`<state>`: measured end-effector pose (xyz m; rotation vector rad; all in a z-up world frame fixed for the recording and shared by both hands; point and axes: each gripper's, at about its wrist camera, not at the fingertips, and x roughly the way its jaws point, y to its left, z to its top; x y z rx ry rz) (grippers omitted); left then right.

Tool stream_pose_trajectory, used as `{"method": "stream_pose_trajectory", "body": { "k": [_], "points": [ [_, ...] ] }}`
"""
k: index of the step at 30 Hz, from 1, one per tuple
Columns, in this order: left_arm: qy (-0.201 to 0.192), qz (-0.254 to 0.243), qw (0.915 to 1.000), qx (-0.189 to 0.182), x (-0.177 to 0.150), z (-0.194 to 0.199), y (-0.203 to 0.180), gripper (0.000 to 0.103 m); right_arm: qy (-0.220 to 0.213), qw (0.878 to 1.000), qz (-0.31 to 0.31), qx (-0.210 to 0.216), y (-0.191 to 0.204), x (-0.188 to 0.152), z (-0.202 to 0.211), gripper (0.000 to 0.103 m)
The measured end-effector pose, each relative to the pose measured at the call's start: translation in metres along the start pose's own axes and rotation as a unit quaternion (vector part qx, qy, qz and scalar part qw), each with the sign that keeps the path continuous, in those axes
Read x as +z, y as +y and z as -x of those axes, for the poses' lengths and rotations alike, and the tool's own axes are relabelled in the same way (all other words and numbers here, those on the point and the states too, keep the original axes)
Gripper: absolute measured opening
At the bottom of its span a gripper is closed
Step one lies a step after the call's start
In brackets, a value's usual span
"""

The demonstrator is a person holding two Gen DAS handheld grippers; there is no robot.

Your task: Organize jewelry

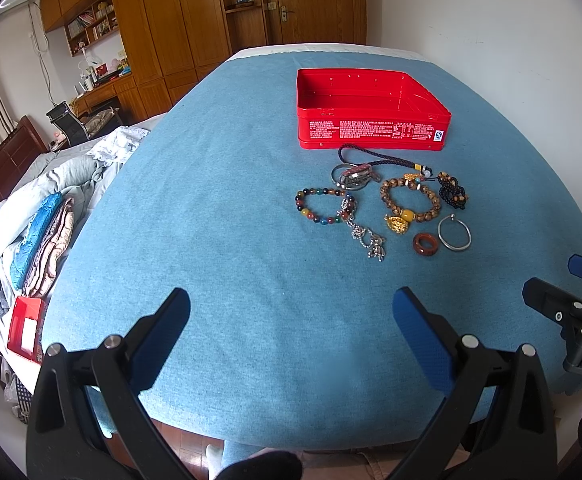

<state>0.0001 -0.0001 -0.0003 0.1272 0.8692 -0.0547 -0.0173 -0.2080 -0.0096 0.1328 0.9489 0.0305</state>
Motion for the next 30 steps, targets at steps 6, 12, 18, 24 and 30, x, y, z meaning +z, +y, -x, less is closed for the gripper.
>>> {"method": "stream_pose_trajectory", "body": {
  "k": [6, 12, 18, 24, 30],
  "points": [
    [0.000, 0.000, 1.0000, 0.000, 0.000, 0.000, 0.000, 0.100, 0.000, 1.000, 0.000, 0.000, 0.000, 0.001, -0.001, 0.099],
    [0.001, 0.000, 1.0000, 0.000, 0.000, 0.000, 0.000, 0.100, 0.000, 1.000, 0.000, 0.000, 0.000, 0.002, -0.002, 0.099],
    [0.005, 0.002, 1.0000, -0.003, 0.000, -0.003, 0.002, 0.100, 0.001, 1.000, -0.003, 0.001, -0.001, 0.004, -0.002, 0.099],
    [0.015, 0.024, 0.9992, -0.026, 0.010, -0.013, 0.020, 0.100, 0.001, 1.000, -0.019, 0.018, -0.016, 0.019, -0.011, 0.099],
    [0.040, 0.057, 0.9955, -0.064, 0.035, -0.040, 0.043, 0.099, 0.014, 0.998, -0.038, 0.052, -0.030, 0.044, -0.020, 0.099]
  ]
}}
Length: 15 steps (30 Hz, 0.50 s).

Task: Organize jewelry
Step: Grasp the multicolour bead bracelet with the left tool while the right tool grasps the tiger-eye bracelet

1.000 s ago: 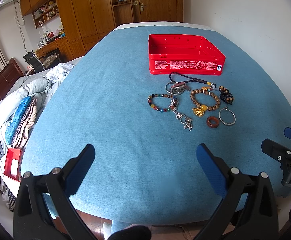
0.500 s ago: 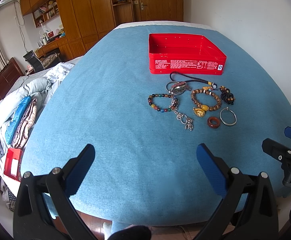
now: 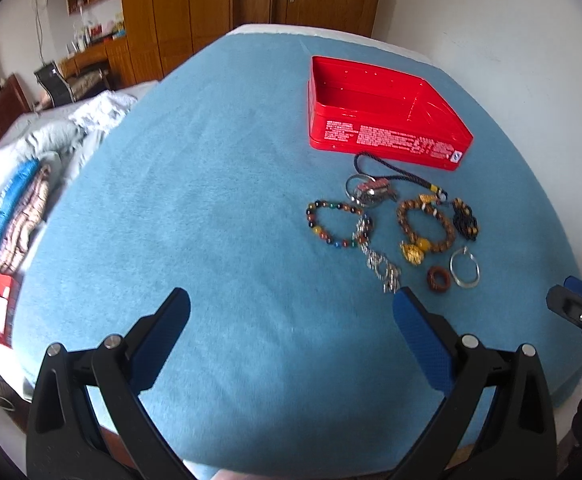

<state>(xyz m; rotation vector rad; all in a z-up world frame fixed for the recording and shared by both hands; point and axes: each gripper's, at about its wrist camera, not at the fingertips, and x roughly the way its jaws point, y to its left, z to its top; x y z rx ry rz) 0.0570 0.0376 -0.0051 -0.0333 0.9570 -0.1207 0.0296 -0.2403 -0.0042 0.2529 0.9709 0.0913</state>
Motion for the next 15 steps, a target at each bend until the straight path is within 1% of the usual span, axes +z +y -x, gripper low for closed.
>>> {"method": "stream_pose_trajectory", "body": {
  "k": [2, 5, 6, 7, 9, 10, 12, 13, 15],
  "points": [
    [0.004, 0.001, 1.0000, -0.005, 0.011, -0.005, 0.003, 0.099, 0.009, 1.000, -0.010, 0.012, -0.006, 0.011, -0.007, 0.099],
    [0.006, -0.004, 1.0000, -0.003, 0.028, -0.013, 0.003, 0.099, 0.022, 0.999, -0.021, 0.028, -0.012, 0.026, -0.019, 0.099],
    [0.010, -0.009, 0.9999, -0.002, 0.034, -0.017, 0.002, 0.098, 0.026, 0.999, -0.022, 0.034, -0.014, 0.032, -0.024, 0.099],
    [0.015, -0.013, 0.9998, -0.002, 0.040, -0.023, 0.000, 0.095, 0.029, 0.999, -0.022, 0.039, -0.015, 0.036, -0.027, 0.098],
    [0.029, -0.024, 0.9993, 0.000, 0.048, -0.033, -0.003, 0.084, 0.037, 0.998, -0.022, 0.046, -0.017, 0.046, -0.035, 0.089],
    [0.039, -0.029, 0.9988, 0.001, 0.052, -0.040, -0.006, 0.076, 0.041, 0.998, -0.023, 0.051, -0.017, 0.050, -0.038, 0.087],
    [0.063, -0.031, 0.9975, -0.009, 0.058, -0.055, -0.007, 0.073, 0.051, 0.997, -0.027, 0.055, -0.019, 0.059, -0.050, 0.076],
    [0.071, -0.033, 0.9969, -0.010, 0.060, -0.062, -0.008, 0.073, 0.056, 0.997, -0.028, 0.054, -0.021, 0.063, -0.055, 0.074],
    [0.084, -0.041, 0.9957, -0.007, 0.063, -0.075, -0.010, 0.068, 0.069, 0.996, -0.028, 0.057, -0.022, 0.069, -0.067, 0.063]
  ]
}}
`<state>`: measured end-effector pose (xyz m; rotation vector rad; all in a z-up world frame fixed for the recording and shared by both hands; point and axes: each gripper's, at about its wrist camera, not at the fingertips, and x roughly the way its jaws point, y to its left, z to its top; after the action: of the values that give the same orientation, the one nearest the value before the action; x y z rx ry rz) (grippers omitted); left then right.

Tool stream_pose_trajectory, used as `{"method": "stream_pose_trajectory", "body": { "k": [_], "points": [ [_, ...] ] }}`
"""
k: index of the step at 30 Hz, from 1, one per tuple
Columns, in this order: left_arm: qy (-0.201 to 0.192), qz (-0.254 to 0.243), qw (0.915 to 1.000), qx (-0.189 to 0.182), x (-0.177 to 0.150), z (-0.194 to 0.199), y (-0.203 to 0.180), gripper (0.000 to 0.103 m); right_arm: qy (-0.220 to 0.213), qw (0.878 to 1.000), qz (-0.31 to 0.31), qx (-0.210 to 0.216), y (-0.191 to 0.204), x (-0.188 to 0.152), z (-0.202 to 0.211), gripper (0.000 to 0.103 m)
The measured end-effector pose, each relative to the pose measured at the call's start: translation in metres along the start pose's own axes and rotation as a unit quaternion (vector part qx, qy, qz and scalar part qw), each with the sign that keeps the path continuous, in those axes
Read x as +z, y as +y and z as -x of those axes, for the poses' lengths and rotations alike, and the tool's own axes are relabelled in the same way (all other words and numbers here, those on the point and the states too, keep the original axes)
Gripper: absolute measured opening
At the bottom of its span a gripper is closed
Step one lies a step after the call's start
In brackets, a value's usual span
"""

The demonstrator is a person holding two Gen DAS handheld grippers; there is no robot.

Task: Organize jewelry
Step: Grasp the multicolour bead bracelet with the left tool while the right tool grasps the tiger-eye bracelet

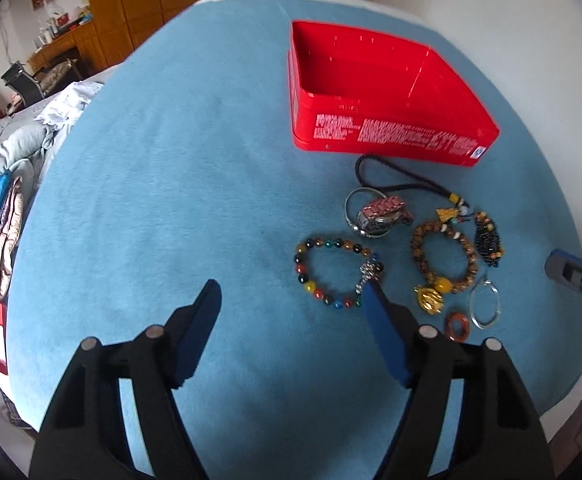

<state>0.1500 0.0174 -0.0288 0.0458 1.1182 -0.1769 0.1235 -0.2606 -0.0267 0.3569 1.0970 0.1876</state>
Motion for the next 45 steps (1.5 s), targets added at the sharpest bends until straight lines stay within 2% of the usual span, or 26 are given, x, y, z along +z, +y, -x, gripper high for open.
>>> {"method": "stream_pose_trajectory", "body": {
  "k": [2, 5, 12, 18, 27, 30, 32, 35, 37, 42, 45],
  "points": [
    [0.015, 0.000, 0.9999, -0.001, 0.005, -0.011, 0.002, 0.062, 0.013, 1.000, 0.003, 0.013, 0.001, 0.004, -0.008, 0.056],
    [0.032, 0.001, 0.9995, 0.003, 0.011, -0.026, 0.005, 0.058, 0.039, 0.998, 0.022, 0.041, 0.013, 0.010, -0.024, 0.046],
    [0.062, -0.007, 0.9981, 0.005, 0.015, -0.047, 0.007, 0.044, 0.085, 0.995, 0.046, 0.032, 0.029, 0.021, -0.061, 0.025],
    [0.065, -0.016, 0.9978, 0.004, 0.017, -0.051, 0.007, 0.041, 0.091, 0.995, 0.049, -0.010, 0.024, 0.027, -0.078, 0.023],
    [0.072, -0.032, 0.9969, -0.007, 0.021, -0.055, -0.005, 0.040, 0.105, 0.993, 0.049, -0.016, 0.017, 0.026, -0.092, 0.023],
    [0.076, -0.033, 0.9965, -0.011, 0.019, -0.054, -0.007, 0.039, 0.101, 0.993, 0.056, -0.025, 0.017, 0.027, -0.093, 0.019],
    [0.076, -0.033, 0.9965, -0.010, 0.015, -0.052, -0.007, 0.035, 0.097, 0.993, 0.058, -0.030, 0.019, 0.025, -0.093, 0.015],
    [0.076, -0.030, 0.9966, -0.005, 0.014, -0.051, -0.006, 0.015, 0.094, 0.994, 0.051, -0.026, 0.016, 0.024, -0.091, 0.013],
    [0.076, -0.029, 0.9967, -0.003, 0.014, -0.052, -0.006, 0.006, 0.094, 0.994, 0.051, -0.025, 0.020, 0.022, -0.088, 0.011],
    [0.075, -0.018, 0.9968, -0.023, 0.025, -0.049, 0.003, 0.006, 0.083, 0.995, 0.057, -0.011, 0.025, 0.016, -0.070, 0.011],
    [0.060, -0.021, 0.9974, -0.034, 0.022, -0.035, 0.004, 0.006, 0.073, 0.995, 0.060, -0.006, 0.029, 0.018, -0.057, 0.011]
  ]
}}
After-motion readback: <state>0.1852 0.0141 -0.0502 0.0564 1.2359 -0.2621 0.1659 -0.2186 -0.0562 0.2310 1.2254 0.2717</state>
